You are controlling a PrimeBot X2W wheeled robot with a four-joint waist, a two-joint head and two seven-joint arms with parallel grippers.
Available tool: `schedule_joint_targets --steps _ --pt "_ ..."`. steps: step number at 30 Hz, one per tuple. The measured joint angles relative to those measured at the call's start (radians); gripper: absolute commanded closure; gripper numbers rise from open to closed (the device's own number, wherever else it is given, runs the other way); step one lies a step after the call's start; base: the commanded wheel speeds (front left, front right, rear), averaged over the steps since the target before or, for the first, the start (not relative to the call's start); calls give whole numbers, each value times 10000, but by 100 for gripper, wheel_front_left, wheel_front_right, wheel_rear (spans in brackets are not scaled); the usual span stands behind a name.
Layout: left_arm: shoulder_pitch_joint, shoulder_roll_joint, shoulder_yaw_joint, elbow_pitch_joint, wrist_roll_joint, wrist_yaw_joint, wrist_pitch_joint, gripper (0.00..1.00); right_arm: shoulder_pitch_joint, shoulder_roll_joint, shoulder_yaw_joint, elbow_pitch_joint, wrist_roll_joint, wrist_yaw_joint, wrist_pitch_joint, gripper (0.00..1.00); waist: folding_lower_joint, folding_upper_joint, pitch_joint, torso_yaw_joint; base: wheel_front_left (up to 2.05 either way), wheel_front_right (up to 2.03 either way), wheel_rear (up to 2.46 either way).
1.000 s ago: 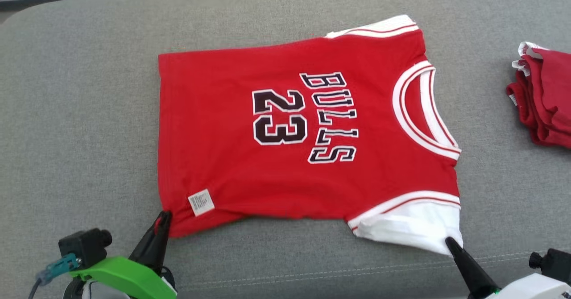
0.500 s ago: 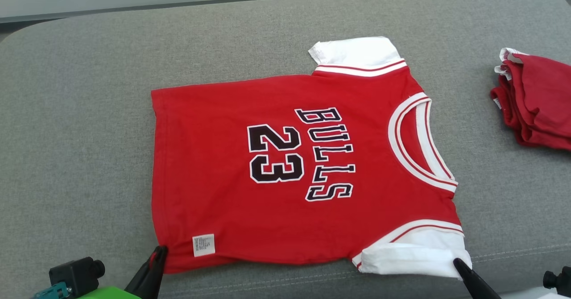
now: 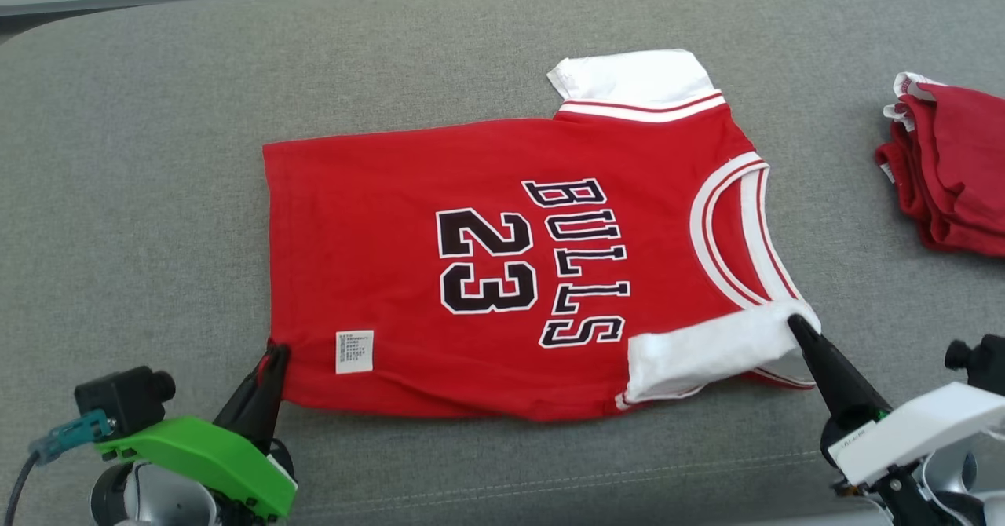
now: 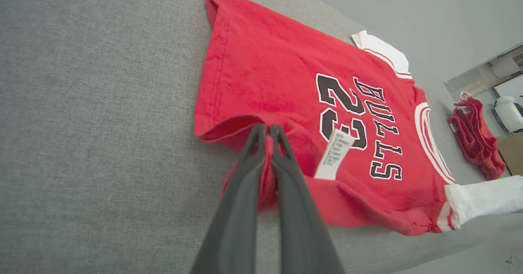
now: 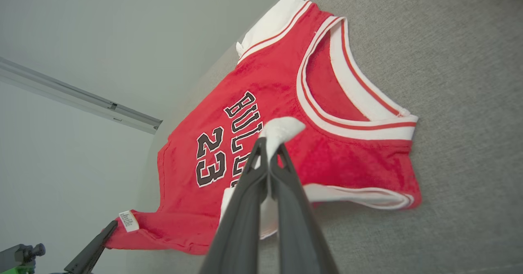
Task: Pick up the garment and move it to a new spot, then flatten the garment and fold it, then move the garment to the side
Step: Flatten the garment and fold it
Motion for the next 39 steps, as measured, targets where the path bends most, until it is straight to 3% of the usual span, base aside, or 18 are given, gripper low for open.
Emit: schedule_joint_targets --steps 11,26,31,32,33,34,35,39 --pt "-1805 -727 -201 2004 -173 -456 184 100 -2590 -1174 986 1958 -389 0 -1047 100 0 0 421 36 0 0 0" --pt "-2369 -1129 -31 3093 -345 -602 -144 100 -4677 -2702 2771 3599 188 0 -2217 100 0 0 867 271 0 0 0" --pt "-2711 -1421 -165 3659 -366 -842 -230 100 -5276 -3112 3461 4566 485 0 -2694 100 0 0 1033 397 0 0 0" --pt "-2763 -1469 -196 3728 -368 -867 -242 98 -5313 -3137 3534 4660 499 0 -2805 71 1 0 1042 407 0 0 0" --pt "-2799 -1503 -205 3810 -370 -918 -282 66 -5352 -3150 3607 4746 566 0 -2922 27 1 0 1046 416 0 0 0" --pt "-2824 -1534 -205 3881 -382 -945 -337 26 -5391 -3160 3668 4836 608 0 -3051 0 1 0 1044 424 0 0 0" --pt "-2846 -1549 -215 3950 -382 -988 -360 0 -5411 -3160 3697 4936 612 0 -3221 0 0 0 1029 430 0 0 0" --pt "-2905 -1570 -180 4096 -52 -976 -1041 0 -5366 -3172 3655 5185 464 0 -4119 0 1 0 947 441 0 0 0"
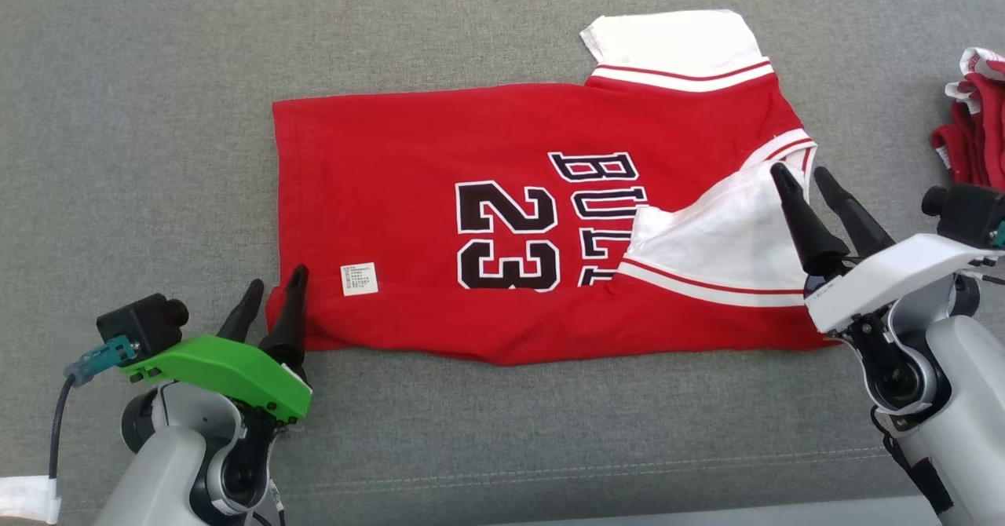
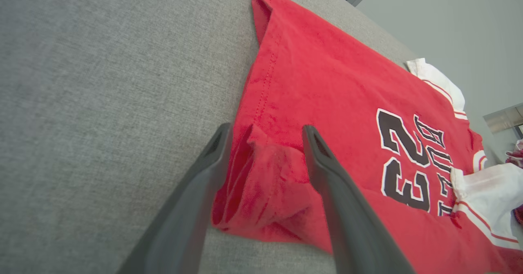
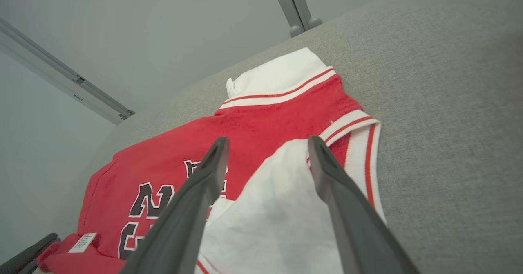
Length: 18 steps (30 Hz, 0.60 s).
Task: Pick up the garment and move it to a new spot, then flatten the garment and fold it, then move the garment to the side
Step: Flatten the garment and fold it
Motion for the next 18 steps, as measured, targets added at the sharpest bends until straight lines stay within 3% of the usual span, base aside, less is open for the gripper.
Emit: schedule_joint_targets --steps 7,12,18 --pt "-34 163 -23 -196 1519 796 -1747 0 535 407 -637 169 -1756 0 -1666 0 0 0 -252 -46 0 0 0" --pt "18 389 -230 -637 2690 1390 -2314 0 1084 1095 -1237 -240 -3708 2 -1985 0 0 0 -534 -101 0 0 0" --pt "640 527 -385 -1081 3478 1879 -2487 0 1949 1783 -1624 -905 -5026 0 -2059 0 0 0 -890 -158 0 0 0"
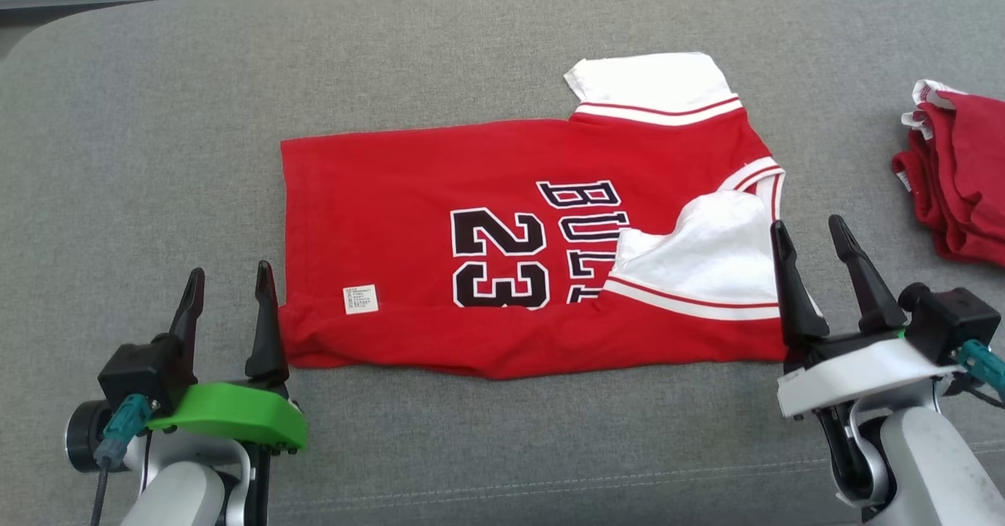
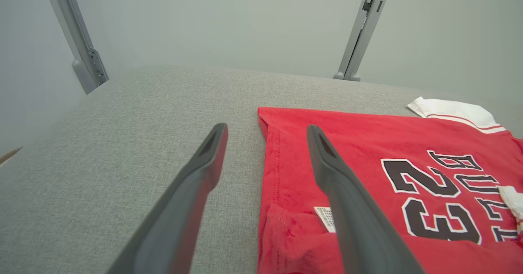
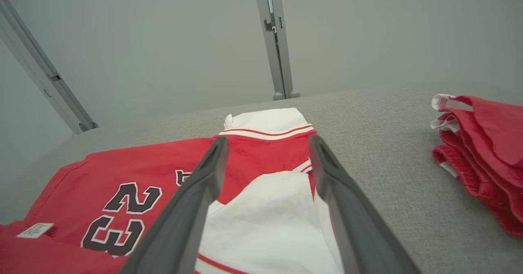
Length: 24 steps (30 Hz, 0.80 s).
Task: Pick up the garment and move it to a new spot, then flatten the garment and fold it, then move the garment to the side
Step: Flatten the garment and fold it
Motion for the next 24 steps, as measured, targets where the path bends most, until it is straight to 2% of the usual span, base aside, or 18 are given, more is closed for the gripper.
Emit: schedule_joint_targets --steps 5,14,24 --pt "659 113 -31 -232 357 184 -79 0 898 405 -276 -454 -671 2 81 0 0 0 -359 -13 0 0 0" --pt "1378 82 0 -228 470 94 -98 0 1897 709 -604 -930 -1133 2 489 0 0 0 -967 14 0 0 0" --pt "1201 79 -418 130 669 -276 205 0 2043 717 -694 -1139 -1135 2 991 0 0 0 -1063 166 0 0 0"
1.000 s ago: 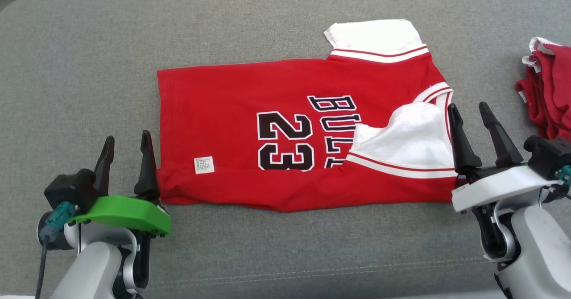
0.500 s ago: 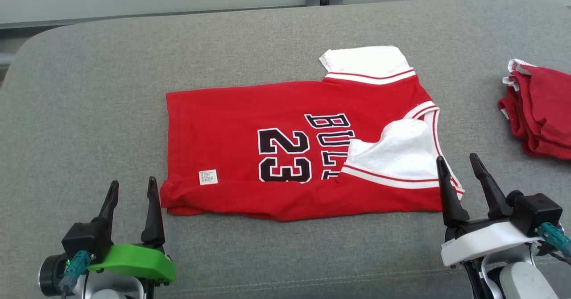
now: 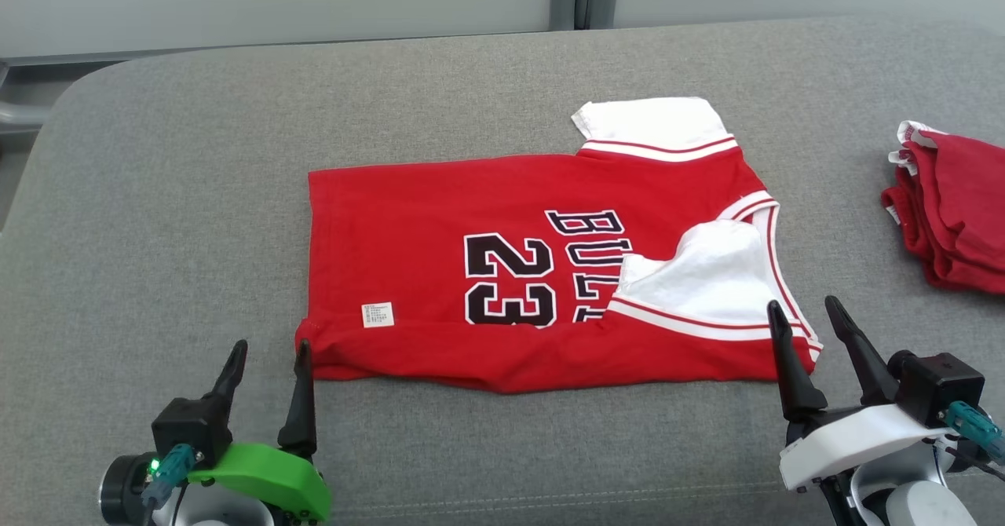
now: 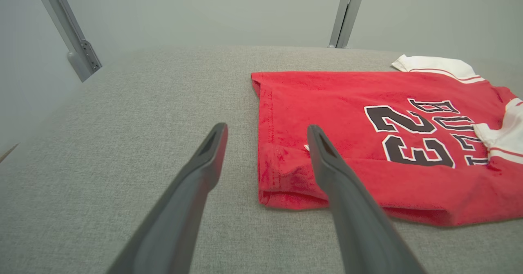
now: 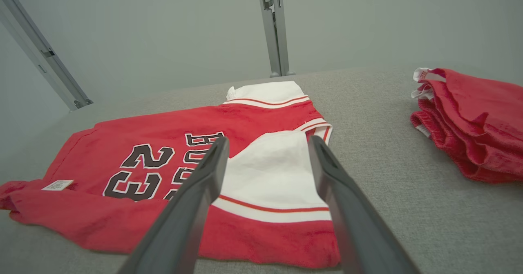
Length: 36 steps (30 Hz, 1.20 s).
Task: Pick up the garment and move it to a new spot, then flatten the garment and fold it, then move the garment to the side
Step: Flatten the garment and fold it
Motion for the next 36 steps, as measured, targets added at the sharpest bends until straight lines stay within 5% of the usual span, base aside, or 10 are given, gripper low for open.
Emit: schedule_joint_targets --steps 10,25,26,31,36 --pt "-337 -180 -675 1039 -399 -752 1179 0 70 -65 -337 717 98 -2 709 0 0 0 420 25 0 0 0" --pt "-1179 -493 -529 2382 -1143 -1536 1294 0 -716 -286 -520 2322 456 0 997 0 0 0 1274 -33 0 0 0" --pt "-1234 -506 -525 2447 -1143 -1565 1294 2 -809 -311 -491 2449 518 0 1024 0 0 0 1319 -27 0 0 0" --pt "-1423 -589 -487 2734 -1352 -1756 1300 50 -1208 -372 -326 3014 757 0 1049 0 0 0 1492 18 0 0 0" --pt "-1586 -635 -523 2890 -1442 -2017 1277 67 -1508 -472 -165 3419 1014 0 1018 0 0 0 1583 61 0 0 0"
